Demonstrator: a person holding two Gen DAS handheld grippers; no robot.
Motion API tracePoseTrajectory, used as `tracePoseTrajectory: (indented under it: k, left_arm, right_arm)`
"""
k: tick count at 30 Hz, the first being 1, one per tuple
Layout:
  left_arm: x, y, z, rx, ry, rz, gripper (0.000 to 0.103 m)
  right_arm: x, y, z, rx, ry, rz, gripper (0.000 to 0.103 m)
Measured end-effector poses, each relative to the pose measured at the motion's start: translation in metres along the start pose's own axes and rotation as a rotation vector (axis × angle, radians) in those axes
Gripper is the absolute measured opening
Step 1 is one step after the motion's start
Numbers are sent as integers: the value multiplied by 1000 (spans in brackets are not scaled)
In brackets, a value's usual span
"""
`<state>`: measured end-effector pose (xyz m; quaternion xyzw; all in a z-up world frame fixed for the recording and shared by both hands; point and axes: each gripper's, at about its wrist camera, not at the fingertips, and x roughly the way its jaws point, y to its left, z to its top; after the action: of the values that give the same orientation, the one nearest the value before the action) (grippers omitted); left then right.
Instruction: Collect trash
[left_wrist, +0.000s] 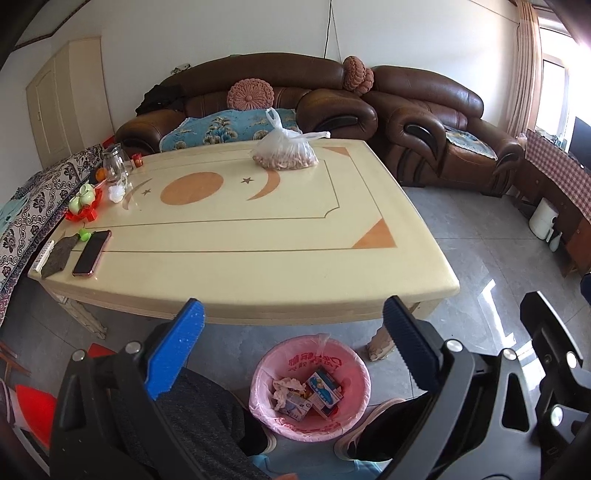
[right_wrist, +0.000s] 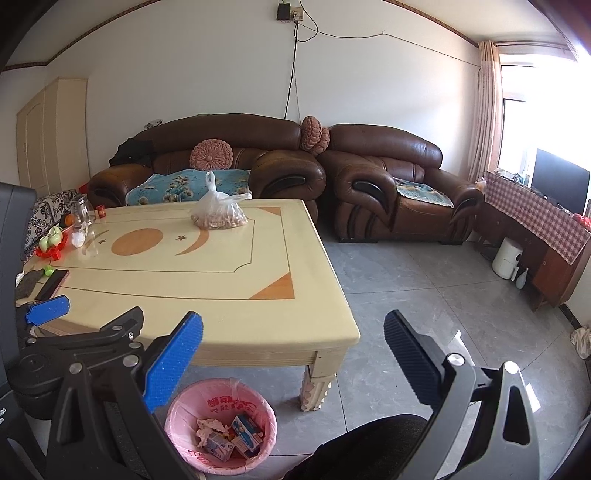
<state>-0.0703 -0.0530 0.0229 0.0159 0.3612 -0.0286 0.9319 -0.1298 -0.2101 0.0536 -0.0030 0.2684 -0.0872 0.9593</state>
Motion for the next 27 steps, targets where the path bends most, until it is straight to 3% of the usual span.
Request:
tracePoseTrajectory:
  k: [27]
  left_arm:
    - [-4,10,4,-22,-8,20,95]
  right_arm:
    - [-4,8,3,-10,-5,18,96]
